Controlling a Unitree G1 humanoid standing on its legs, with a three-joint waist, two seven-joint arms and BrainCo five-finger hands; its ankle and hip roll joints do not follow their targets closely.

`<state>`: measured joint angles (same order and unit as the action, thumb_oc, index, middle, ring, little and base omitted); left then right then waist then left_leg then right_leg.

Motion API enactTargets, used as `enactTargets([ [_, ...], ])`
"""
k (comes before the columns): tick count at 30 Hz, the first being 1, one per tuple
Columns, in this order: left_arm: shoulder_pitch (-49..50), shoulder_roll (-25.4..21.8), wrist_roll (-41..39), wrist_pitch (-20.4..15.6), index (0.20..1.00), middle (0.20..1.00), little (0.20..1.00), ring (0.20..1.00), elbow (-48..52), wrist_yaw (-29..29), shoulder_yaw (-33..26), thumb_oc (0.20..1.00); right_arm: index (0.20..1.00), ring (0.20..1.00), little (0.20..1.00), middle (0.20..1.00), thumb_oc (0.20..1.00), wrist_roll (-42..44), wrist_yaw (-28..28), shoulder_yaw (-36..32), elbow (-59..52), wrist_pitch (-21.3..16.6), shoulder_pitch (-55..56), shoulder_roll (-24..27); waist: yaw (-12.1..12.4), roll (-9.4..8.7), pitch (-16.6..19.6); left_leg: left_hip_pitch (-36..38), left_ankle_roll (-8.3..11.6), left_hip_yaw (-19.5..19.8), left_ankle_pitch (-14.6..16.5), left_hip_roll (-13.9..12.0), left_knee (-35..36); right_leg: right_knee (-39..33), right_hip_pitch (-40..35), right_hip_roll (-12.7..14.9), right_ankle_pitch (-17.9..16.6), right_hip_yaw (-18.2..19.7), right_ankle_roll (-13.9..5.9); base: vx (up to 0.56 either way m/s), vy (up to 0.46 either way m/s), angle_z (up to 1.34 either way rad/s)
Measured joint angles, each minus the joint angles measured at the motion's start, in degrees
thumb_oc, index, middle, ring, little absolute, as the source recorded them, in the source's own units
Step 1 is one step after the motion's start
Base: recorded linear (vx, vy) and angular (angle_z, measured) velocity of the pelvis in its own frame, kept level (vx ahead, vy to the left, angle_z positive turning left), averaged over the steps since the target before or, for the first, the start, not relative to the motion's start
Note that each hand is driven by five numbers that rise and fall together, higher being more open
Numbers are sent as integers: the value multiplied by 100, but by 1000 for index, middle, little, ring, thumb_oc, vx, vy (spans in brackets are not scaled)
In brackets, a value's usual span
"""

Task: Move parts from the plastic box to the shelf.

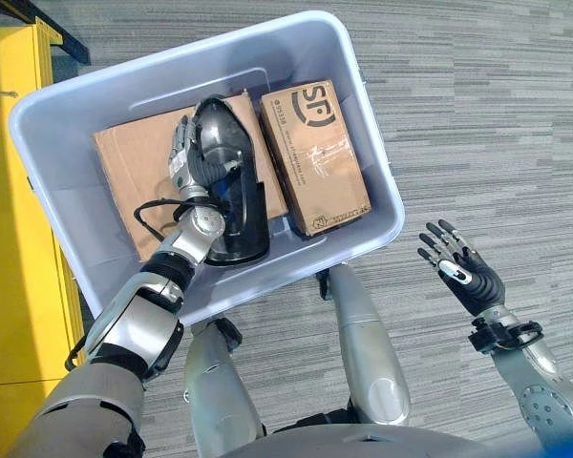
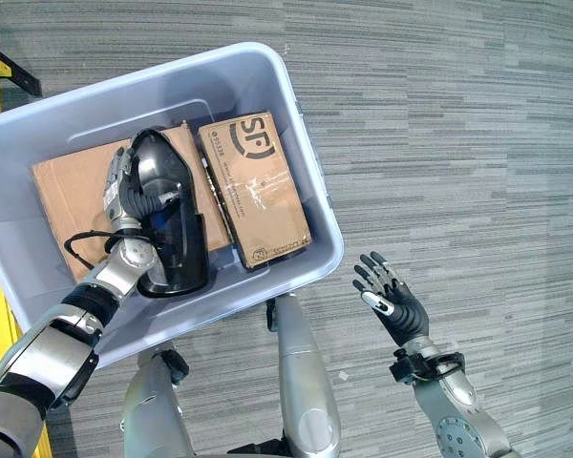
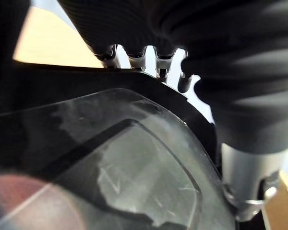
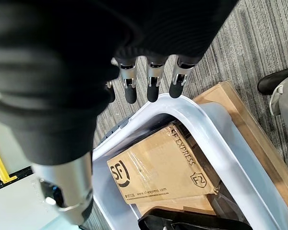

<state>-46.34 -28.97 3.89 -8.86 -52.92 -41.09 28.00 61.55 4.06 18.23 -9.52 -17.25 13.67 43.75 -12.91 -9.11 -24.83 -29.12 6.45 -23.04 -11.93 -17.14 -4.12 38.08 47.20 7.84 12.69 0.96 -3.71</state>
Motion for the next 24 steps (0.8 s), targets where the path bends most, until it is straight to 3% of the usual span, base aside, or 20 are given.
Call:
enactTargets([
  [24,-361,7,460,-55,1000,1000,1000,1000,784,503,576,1000,1000,1000,1000,1000,1000,-1,92,-29,176,21,21,-8,-8,83,24,16,0,-14,0,23,-14,-8,-6,18,-45,27,-19,0,0,0],
])
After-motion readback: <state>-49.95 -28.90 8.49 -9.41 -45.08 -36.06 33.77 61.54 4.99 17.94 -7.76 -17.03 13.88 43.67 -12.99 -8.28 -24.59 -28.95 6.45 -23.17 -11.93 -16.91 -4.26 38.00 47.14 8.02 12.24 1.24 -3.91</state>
